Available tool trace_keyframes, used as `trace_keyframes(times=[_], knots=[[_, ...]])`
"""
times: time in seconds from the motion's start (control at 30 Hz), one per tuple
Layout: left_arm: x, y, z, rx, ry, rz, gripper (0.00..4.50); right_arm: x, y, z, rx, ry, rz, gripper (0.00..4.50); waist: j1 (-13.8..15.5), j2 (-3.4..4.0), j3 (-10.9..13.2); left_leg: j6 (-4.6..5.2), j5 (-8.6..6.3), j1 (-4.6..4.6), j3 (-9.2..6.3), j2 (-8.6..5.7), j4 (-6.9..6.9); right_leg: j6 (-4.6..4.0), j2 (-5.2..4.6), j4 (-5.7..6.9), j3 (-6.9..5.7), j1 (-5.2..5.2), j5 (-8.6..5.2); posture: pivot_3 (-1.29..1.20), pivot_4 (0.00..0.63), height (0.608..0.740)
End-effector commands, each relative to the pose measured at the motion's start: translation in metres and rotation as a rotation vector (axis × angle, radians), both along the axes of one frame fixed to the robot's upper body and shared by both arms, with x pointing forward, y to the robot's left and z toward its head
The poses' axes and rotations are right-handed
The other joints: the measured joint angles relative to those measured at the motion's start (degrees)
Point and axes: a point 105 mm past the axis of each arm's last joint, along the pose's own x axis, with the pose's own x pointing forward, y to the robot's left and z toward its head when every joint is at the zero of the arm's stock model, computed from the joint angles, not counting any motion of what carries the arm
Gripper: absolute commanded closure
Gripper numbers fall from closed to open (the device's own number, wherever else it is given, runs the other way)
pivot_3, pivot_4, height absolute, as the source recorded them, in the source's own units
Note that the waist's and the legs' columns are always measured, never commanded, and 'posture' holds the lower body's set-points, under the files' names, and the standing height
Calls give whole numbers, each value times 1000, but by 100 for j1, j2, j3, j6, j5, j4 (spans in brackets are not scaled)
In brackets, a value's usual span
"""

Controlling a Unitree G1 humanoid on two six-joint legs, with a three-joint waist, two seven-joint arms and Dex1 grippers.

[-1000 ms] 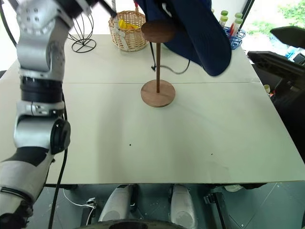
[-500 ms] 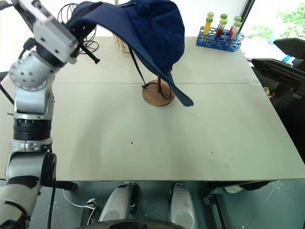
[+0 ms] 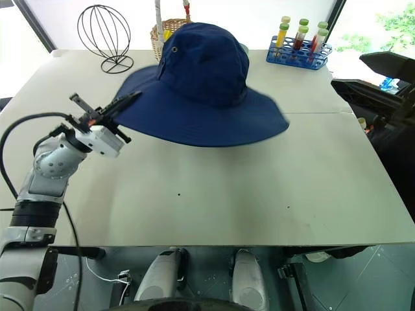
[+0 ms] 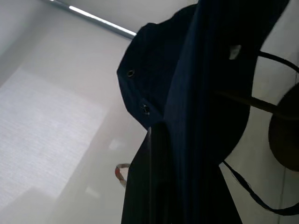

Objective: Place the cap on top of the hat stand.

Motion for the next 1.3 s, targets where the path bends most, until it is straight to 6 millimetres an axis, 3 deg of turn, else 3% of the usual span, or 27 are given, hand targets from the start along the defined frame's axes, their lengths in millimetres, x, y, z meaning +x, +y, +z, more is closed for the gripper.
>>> trace_keyframes(times=[0.03,0.13,0.3,0.4,0.6,0.9,0.97,1.07,1.2,1.3], knots=[[-4,0,-13,66,-1,-17,4448,-3,3,2,-53,-24,8,0,-2,0,0,0,0,-1,0,0,0,0,-1,-1,0,0,0,0,150,739],[-7,-2,-33,138,31,-41,4448,-3,6,-7,-87,3,19,0,-11,0,0,0,-1,-1,3,0,-3,0,-4,-3,0,-1,0,0,150,739],[-6,-8,-39,212,8,-73,4448,0,6,-6,-89,2,23,0,-14,1,0,0,-1,-1,6,1,-4,0,-4,-1,0,-6,0,0,150,739],[-1,-5,-32,188,10,-67,3638,2,8,-6,-93,-4,28,0,-16,1,0,-1,-1,-1,7,2,-4,0,-5,-1,0,-6,0,0,150,739],[6,3,-12,131,113,-45,494,5,9,-8,-104,1,42,0,-19,1,1,-1,-1,-9,11,3,-7,0,-6,-2,0,-18,0,0,150,739],[-34,37,-7,153,427,18,494,12,2,-15,-122,34,56,0,-71,10,5,1,-3,-9,24,8,-17,-3,-5,-3,8,-30,-1,0,150,739],[-41,49,-5,121,523,59,494,16,0,-15,-121,33,59,0,-77,12,7,-1,-4,-9,25,12,-16,-2,-4,-3,8,-35,-2,0,150,739],[-46,72,1,-70,824,117,494,18,-1,-17,-158,45,69,0,-64,20,13,-5,-7,-10,33,21,-18,12,-4,-12,8,-37,-11,0,150,739],[-64,87,31,-310,1189,33,494,18,4,-16,-215,36,107,0,-61,32,24,-20,-16,-23,44,33,-22,12,-1,-35,4,-47,-11,0,150,739],[-77,91,71,-467,1362,-117,494,15,30,-18,-318,-15,180,0,-79,39,31,-9,-9,-40,56,33,-25,13,1,-47,3,-59,-10,0,150,739]])
